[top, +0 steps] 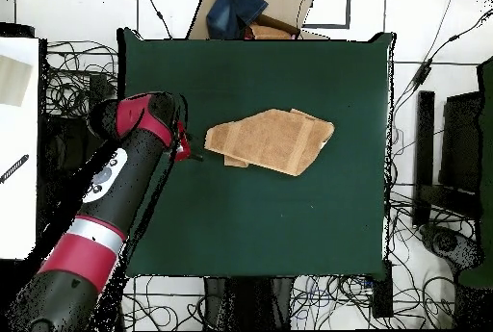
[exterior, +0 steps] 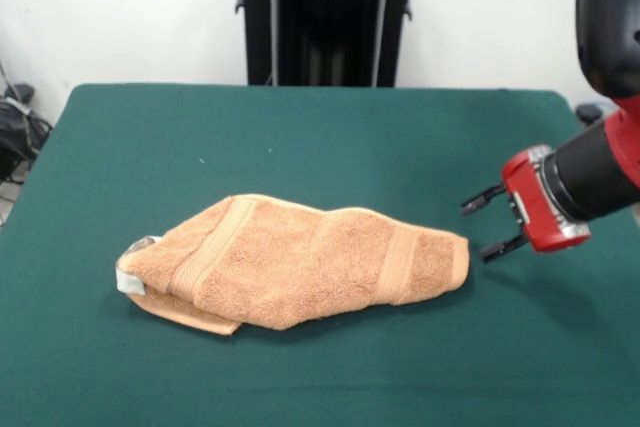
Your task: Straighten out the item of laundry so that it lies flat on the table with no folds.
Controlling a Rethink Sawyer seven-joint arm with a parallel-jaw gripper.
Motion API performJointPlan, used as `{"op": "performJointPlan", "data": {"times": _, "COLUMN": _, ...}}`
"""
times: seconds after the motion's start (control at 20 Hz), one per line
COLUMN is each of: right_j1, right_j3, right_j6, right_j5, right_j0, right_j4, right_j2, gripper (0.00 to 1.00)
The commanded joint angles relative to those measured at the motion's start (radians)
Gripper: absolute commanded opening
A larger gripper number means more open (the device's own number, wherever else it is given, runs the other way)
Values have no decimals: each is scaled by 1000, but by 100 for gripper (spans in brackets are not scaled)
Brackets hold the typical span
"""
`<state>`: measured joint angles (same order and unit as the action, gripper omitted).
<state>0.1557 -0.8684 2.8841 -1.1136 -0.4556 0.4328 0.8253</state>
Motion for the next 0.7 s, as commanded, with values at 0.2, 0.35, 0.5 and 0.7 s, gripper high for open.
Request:
{"op": "performJointPlan", "data": {"times": 0.2, "right_j1": 13, "right_j3": 4, "right_j6": 286, "right_j5": -30, "right_j0": 21, "right_j4": 43, "right_j2": -60, "gripper": 100}}
{"op": "performJointPlan", "data": {"times": 0.35, "right_j1": 16, "right_j3": 2, "right_j6": 285, "right_j5": -23, "right_j0": 22, "right_j4": 42, "right_j2": -61, "gripper": 100}}
{"op": "performJointPlan", "data": {"times": 0.5, "right_j1": 22, "right_j3": -4, "right_j6": 282, "right_j5": -3, "right_j0": 25, "right_j4": 43, "right_j2": -68, "gripper": 100}}
{"op": "performJointPlan", "data": {"times": 0.7, "right_j1": 41, "right_j3": -12, "right_j6": 284, "right_j5": 40, "right_j0": 27, "right_j4": 38, "right_j2": -72, "gripper": 100}}
